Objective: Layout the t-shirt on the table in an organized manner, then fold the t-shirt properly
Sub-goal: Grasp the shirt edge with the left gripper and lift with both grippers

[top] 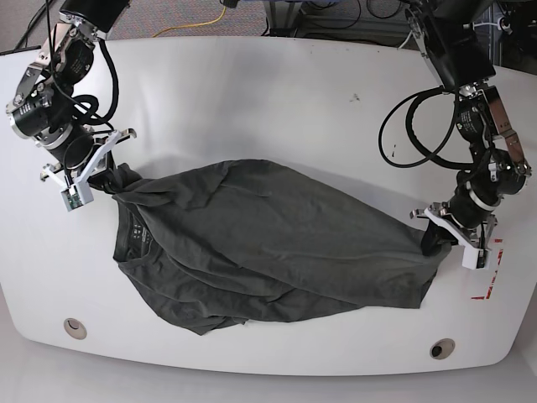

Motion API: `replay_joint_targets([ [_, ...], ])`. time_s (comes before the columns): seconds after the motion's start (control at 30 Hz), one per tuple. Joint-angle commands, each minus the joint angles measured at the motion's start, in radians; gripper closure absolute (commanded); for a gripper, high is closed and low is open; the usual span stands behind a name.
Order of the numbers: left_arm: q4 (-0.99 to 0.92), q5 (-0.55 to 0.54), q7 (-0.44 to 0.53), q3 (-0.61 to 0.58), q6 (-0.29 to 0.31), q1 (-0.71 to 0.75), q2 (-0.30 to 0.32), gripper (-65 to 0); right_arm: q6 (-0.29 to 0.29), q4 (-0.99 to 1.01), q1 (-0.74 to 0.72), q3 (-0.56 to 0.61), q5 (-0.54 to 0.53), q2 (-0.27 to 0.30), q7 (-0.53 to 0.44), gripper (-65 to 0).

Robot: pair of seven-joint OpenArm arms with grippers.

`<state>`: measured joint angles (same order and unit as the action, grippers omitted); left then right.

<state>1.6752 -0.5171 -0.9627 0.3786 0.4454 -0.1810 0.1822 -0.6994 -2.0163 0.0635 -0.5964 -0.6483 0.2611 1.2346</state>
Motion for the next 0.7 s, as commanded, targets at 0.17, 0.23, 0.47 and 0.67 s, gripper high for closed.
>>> replay_joint_targets([
  [0.17,0.124,-0.018,-0.089,0.121,0.091,-0.031,0.041,0.0,0.001,-0.017,-0.075,-0.013,-0.009,0.048,-0.025,0.0],
  [0.23,0.131,-0.018,-0.104,0.141,0.102,-0.031,0.041,0.0,0.001,-0.017,-0.081,-0.013,-0.009,0.048,-0.025,0.0],
  [0.47,0.196,-0.036,-0.167,0.187,0.108,-0.033,0.041,0.0,0.001,-0.017,-0.107,-0.012,-0.011,0.048,-0.02,0.0],
  [0.67,0.208,-0.12,-0.2,0.234,0.105,-0.078,0.047,0.0,0.001,-0.017,-0.19,-0.012,-0.009,0.094,-0.02,0.0],
])
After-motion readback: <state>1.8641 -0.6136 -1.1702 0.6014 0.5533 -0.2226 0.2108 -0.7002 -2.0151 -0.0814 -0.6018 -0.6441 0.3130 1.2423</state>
